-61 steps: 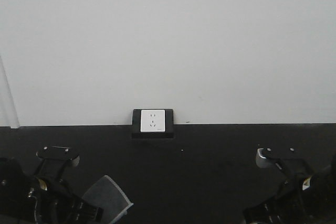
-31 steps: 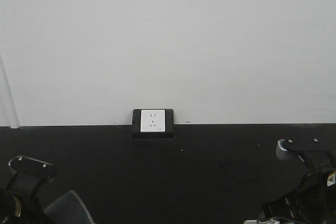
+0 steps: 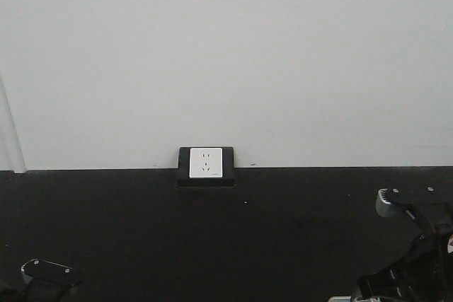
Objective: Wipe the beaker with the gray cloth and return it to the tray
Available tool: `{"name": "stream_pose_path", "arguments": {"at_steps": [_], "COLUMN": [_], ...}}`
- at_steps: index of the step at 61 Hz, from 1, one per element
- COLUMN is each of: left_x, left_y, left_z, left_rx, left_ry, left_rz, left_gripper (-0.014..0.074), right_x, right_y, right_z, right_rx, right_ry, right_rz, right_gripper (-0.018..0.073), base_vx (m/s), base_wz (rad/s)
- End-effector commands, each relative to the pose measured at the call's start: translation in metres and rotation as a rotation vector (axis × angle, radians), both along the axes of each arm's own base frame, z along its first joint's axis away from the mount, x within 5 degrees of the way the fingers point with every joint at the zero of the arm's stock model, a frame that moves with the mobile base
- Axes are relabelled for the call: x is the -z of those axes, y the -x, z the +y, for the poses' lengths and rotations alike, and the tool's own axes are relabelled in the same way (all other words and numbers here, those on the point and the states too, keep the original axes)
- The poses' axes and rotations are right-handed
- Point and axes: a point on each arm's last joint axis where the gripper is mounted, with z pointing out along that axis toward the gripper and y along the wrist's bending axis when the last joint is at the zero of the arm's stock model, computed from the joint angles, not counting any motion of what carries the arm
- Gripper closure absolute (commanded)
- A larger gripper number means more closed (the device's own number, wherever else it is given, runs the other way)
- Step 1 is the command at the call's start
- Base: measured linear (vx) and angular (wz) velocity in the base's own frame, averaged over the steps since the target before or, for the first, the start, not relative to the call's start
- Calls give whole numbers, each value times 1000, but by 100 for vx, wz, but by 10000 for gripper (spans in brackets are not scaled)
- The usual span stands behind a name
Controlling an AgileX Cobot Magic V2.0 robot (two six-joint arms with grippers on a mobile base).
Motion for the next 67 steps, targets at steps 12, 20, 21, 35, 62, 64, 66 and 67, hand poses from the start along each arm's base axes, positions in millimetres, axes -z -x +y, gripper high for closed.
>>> {"name": "stream_pose_path", "arguments": {"at_steps": [12,20,21,35,62,64,66,67], "left_x": [-15,-31,-36,-104,-173,-173,-173,-173], "left_y": [-4,0,1,19,55,55,55,55], "left_z": [-2,-1,-1,5,15,15,15,15], "left_rx": [-25,-24,-24,-24,-13,-13,-13,-13], "left_ry": [50,67,73,135,229,229,229,228], "left_rz": [-70,-126,-143,-355,-649,-648,-648,-647], "left_gripper": [162,57,51,40,41,41,41,41], "right_x": [-20,-17,-16,7,82,84,85,85], "right_y": [-1,-3,-3,-12,-45,-45,-46,-46], "right_z": [-2,-4,-5,-11,-6,-5,-5,-5], "right_rx": [11,26,29,63,91,95,96,96], "right_ry": [-12,15,21,116,124,121,119,119], "right_rz": [-94,-83,-79,28,146,148,150,151], "right_gripper": [571,571,571,571,571,571,571,571], "base_vx": [0,0,0,0,0,0,0,0], "base_wz": [0,0,0,0,0,0,0,0]}}
